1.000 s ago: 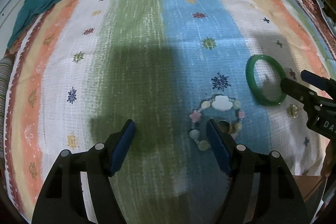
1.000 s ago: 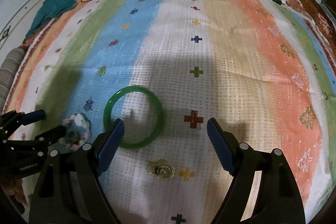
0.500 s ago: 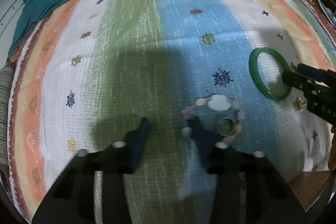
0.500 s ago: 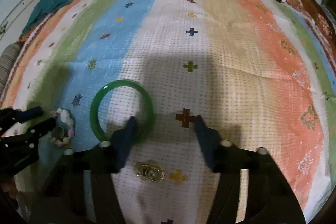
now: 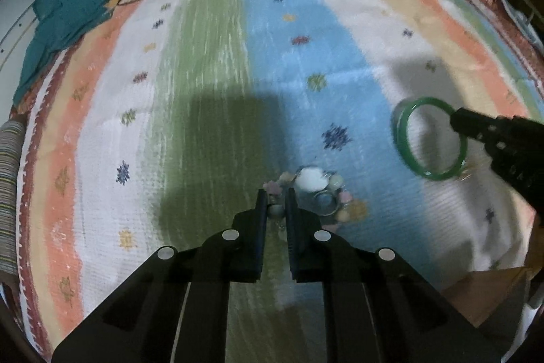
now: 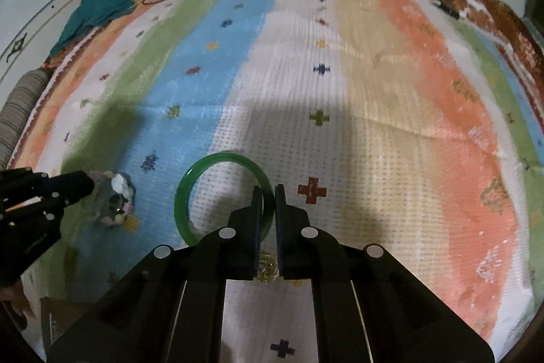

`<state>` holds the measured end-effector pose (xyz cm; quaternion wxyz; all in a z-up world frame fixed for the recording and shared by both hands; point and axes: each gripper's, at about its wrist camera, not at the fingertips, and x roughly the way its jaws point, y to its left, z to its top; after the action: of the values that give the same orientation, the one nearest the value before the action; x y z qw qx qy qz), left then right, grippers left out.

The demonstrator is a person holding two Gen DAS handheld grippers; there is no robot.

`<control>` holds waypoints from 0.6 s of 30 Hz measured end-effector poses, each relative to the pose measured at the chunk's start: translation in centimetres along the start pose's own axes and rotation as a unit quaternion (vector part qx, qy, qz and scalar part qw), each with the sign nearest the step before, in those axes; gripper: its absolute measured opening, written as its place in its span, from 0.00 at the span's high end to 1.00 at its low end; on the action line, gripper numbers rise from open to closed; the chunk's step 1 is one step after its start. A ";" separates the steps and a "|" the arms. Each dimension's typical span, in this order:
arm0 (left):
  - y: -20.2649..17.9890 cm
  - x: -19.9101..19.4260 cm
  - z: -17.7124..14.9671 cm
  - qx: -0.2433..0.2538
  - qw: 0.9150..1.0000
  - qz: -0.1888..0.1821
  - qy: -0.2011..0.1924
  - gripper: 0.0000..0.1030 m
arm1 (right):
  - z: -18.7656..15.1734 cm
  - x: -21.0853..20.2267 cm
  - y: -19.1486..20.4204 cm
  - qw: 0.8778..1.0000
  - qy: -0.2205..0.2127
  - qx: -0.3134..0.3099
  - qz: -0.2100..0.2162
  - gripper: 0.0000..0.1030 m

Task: Organize jewelry
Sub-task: 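Lift both held bracelets and carry them back over the silver tin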

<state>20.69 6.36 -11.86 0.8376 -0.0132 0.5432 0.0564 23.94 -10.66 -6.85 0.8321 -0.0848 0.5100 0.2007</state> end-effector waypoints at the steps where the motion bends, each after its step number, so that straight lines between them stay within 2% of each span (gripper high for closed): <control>1: -0.1 -0.6 0.1 -0.003 1.000 -0.005 -0.006 0.90 | 0.0 -0.4 0.0 1.000 -0.005 0.002 -0.001 0.92; 6: -0.8 -2.3 0.4 -0.006 0.999 -0.023 -0.027 0.90 | -0.2 -2.5 -0.1 1.000 -0.020 0.017 -0.013 0.92; 18: -2.7 -5.5 0.9 0.005 0.997 -0.034 -0.066 0.90 | -1.7 -7.2 -0.6 0.998 -0.046 0.008 -0.033 0.92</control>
<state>19.55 3.27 -6.63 0.8729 -0.0242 0.4866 0.0261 19.90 -13.55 -1.32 0.8614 -0.0861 0.4699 0.1726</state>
